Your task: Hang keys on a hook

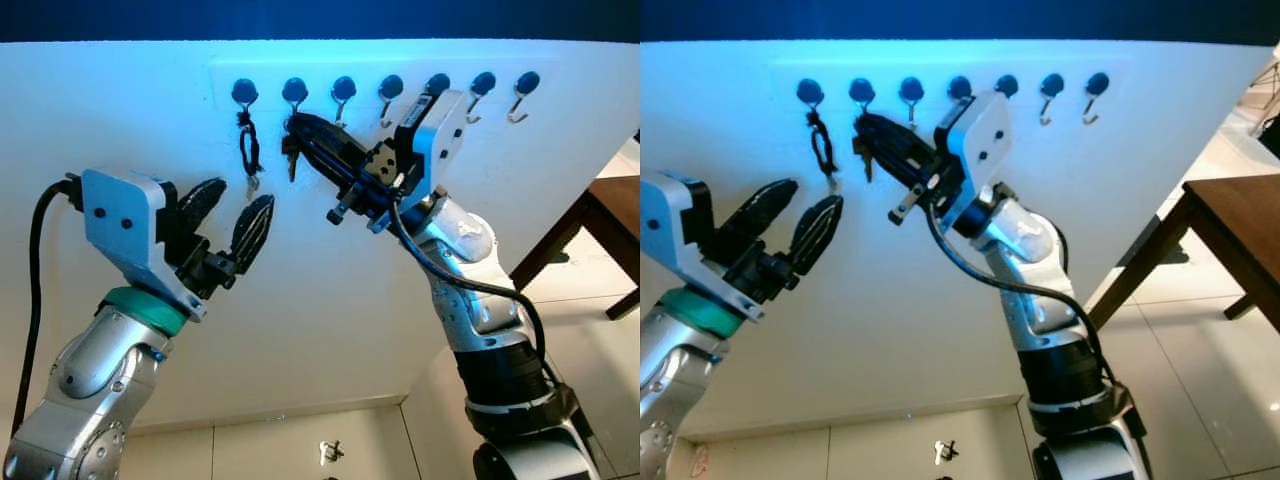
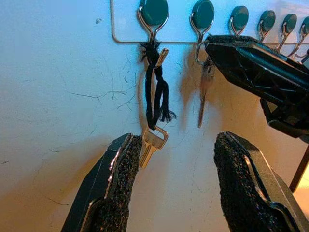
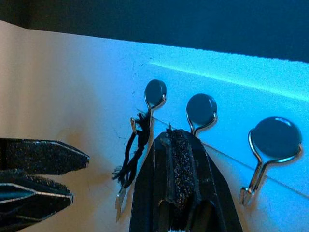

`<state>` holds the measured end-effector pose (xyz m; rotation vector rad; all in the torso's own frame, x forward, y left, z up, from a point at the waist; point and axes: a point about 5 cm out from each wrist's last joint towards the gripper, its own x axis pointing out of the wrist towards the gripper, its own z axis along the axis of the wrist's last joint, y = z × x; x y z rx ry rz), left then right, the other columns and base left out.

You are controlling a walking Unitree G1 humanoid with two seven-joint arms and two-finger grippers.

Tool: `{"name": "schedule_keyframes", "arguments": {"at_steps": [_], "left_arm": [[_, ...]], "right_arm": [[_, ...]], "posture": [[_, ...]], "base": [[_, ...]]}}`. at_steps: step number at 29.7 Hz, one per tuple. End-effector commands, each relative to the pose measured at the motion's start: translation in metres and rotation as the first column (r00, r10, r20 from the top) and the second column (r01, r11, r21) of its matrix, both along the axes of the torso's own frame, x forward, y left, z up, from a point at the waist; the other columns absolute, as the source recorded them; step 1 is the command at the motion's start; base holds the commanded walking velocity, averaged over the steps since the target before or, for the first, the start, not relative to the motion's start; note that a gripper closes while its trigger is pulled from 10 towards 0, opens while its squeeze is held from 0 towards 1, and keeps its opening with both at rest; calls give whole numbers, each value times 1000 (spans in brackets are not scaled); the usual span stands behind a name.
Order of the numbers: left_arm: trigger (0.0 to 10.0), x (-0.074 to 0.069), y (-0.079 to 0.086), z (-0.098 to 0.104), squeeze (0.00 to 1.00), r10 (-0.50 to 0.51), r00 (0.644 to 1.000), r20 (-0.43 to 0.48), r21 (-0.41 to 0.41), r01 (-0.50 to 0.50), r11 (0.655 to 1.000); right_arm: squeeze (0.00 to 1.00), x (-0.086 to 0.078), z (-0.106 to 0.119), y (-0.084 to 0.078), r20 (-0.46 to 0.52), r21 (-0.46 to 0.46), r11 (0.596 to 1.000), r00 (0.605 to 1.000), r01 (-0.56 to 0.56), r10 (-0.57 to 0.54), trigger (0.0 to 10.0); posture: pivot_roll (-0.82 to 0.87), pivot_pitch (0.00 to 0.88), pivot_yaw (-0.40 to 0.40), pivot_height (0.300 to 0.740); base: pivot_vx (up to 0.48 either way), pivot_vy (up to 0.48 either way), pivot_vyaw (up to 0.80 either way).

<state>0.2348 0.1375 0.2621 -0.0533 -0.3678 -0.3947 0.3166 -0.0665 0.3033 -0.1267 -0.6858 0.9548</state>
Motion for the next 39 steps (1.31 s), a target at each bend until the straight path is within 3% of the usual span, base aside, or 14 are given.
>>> {"name": "schedule_keyframes", "arguments": {"at_steps": [1, 11, 39], "left_arm": [[10000, 1, -1, -2, 0, -12, 1000, -19, 2, 12, 1000], [10000, 1, -1, -3, 0, -11, 1000, -20, 3, 11, 1000], [10000, 1, -1, -3, 0, -10, 1000, -24, 4, 10, 1000]], "right_arm": [[0, -6, 13, 4, 52, 15, 999, 998, -33, 32, 10000], [0, -14, 14, 6, 61, -2, 995, 994, -95, 95, 10000], [0, 3, 0, -12, -66, 58, 998, 997, 33, -29, 10000]], "posture": [[-49, 49, 46, 740], [-49, 44, 44, 740], [-47, 51, 49, 740]], "base": [[0, 0, 0], [0, 0, 0], [0, 0, 0]]}}
